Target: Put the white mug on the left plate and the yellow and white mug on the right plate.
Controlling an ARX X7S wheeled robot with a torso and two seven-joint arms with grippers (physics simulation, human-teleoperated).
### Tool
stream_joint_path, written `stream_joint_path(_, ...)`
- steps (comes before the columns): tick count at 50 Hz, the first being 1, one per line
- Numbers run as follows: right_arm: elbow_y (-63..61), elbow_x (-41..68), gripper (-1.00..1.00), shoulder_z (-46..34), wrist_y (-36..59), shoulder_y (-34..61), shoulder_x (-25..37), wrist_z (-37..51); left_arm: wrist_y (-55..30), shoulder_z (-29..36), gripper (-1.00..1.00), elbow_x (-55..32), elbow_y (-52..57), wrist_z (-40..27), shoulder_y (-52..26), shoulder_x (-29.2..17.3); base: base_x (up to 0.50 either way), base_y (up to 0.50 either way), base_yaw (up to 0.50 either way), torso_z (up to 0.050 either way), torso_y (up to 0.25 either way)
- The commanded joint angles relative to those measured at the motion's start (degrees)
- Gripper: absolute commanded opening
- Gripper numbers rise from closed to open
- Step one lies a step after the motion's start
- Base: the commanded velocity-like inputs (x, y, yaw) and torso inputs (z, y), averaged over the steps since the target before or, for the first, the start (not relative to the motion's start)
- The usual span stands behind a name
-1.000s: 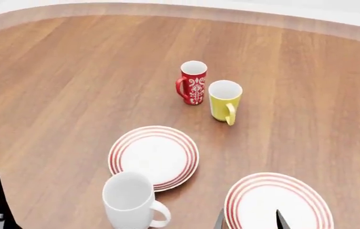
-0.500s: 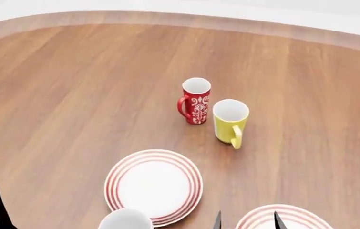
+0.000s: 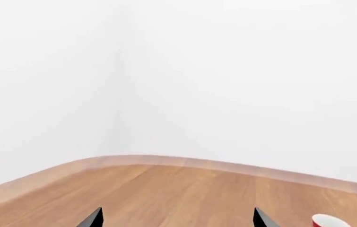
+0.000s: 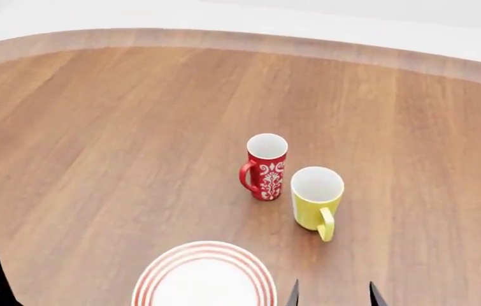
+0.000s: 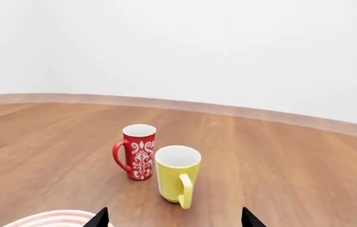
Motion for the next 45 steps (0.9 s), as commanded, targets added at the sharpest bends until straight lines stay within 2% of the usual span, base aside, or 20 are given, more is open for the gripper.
stream_joint_path(1,-2.56,-0.71,1.0,-2.02,2.86,-1.34,2.86,-1.71,-0.41,-0.9,1.0,-1.17,2.45,-0.53,1.21,-0.78,0.0,0.0,0.0,0.0,0.0)
stream_joint_path(19,-24.88,9.8,1.0,2.8,26.01,-4.02,19.16,-11.28,0.64,-4.07,1.0,-2.97,6.19,-2.45,3.77,-1.04,0.0,0.0,0.0,0.0,0.0)
stream_joint_path(29,-30.39,16.02,1.0,4.47,25.66,-11.26,26.02,-19.49,2.32,-4.86,1.0,-3.12,7.03,-2.56,5.54,-1.2,0.0,0.0,0.0,0.0,0.0)
stream_joint_path(45,-34.84,13.12,1.0,3.44,21.56,-19.84,33.27,-23.98,1.7,-5.82,1.0,-4.48,7.51,-3.21,5.38,-2.06,0.0,0.0,0.0,0.0,0.0)
